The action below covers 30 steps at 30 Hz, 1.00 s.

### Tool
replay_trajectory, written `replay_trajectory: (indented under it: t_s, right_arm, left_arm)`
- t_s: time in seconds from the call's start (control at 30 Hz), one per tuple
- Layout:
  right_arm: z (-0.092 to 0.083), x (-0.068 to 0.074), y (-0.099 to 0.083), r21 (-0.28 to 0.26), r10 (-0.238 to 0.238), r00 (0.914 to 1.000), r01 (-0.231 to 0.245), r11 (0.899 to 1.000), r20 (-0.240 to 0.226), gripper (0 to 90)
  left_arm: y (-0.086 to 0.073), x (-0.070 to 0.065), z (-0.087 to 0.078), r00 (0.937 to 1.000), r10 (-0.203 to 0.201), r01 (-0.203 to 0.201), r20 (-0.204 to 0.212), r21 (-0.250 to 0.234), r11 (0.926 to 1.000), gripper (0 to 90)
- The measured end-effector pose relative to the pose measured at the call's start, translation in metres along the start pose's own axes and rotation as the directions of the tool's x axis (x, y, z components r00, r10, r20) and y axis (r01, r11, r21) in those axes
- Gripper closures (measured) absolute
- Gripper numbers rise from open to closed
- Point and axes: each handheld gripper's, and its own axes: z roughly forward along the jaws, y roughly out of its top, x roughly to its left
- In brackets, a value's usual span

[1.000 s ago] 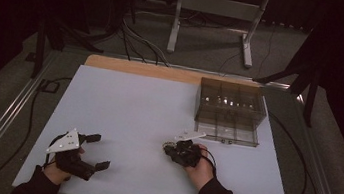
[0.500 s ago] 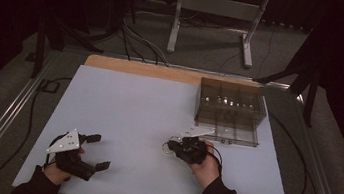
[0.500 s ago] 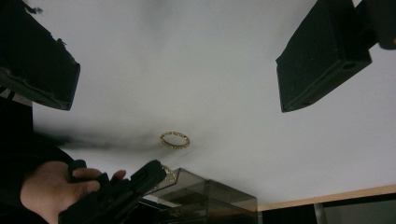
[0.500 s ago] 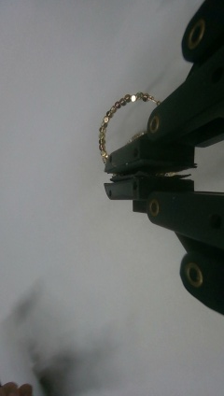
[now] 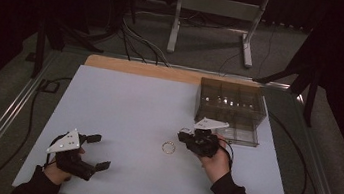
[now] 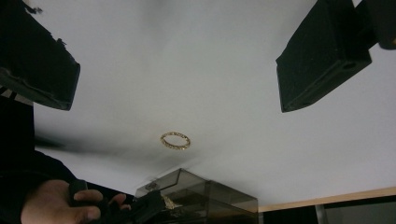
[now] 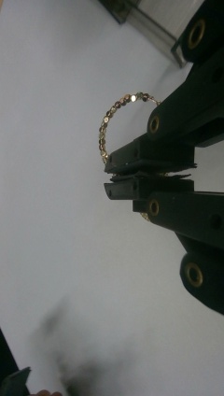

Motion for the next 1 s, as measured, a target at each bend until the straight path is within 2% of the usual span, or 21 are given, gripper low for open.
replay_trajectory:
  t_s: [0.23,0.47,0.87,1.0]
  right_arm:
    - [-0.008,-0.011,0.002,-0.014,0.018,0.9995,-0.018,1.0,0.026,86.4]
    - [-0.02,-0.029,0.002,-0.029,0.051,0.9961,-0.049,0.998,0.072,86.3]
    - [-0.034,-0.055,0.005,-0.048,0.09,0.9855,-0.084,0.995,0.144,86.3]
    - [-0.037,-0.066,0.005,-0.05,0.113,0.9795,-0.106,0.993,0.167,86.3]
  left_arm:
    - [0.0,0.0,0.0,1.0,-0.001,0.001,0.0,0.0,1.0,0.5]
    - [0.0,0.001,0.0,1.0,-0.002,0.002,-0.001,-0.001,1.0,0.5]
    - [0.0,0.001,0.0,1.0,-0.006,0.006,0.001,-0.003,1.0,0.5]
    - [0.0,0.0,0.0,1.0,-0.004,0.004,0.002,-0.004,1.0,0.5]
